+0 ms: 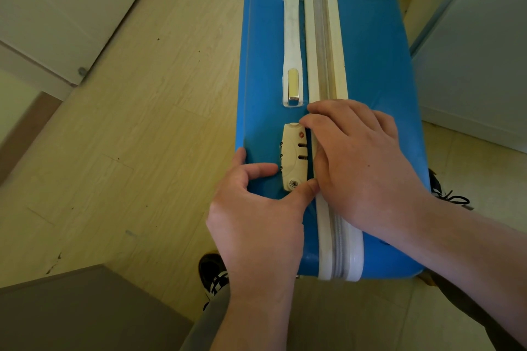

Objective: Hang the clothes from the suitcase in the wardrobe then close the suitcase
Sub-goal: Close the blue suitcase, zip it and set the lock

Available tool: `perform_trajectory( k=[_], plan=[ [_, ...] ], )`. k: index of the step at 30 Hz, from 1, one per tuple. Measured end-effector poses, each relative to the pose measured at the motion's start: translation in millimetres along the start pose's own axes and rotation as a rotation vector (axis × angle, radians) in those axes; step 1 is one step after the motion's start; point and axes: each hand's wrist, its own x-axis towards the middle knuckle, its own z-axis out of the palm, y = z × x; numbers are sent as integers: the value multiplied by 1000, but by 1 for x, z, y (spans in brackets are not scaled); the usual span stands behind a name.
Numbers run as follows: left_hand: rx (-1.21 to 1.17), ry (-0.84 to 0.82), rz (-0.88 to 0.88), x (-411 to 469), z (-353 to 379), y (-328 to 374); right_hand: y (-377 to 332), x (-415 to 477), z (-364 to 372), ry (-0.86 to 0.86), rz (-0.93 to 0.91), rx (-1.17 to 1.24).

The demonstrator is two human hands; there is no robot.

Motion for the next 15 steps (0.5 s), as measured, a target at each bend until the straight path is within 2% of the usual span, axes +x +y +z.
perform_trajectory(
  k=[15],
  plan=[
    [-55,5,1,-4,2,1,-1,0,0,-10,-2,6]
  ],
)
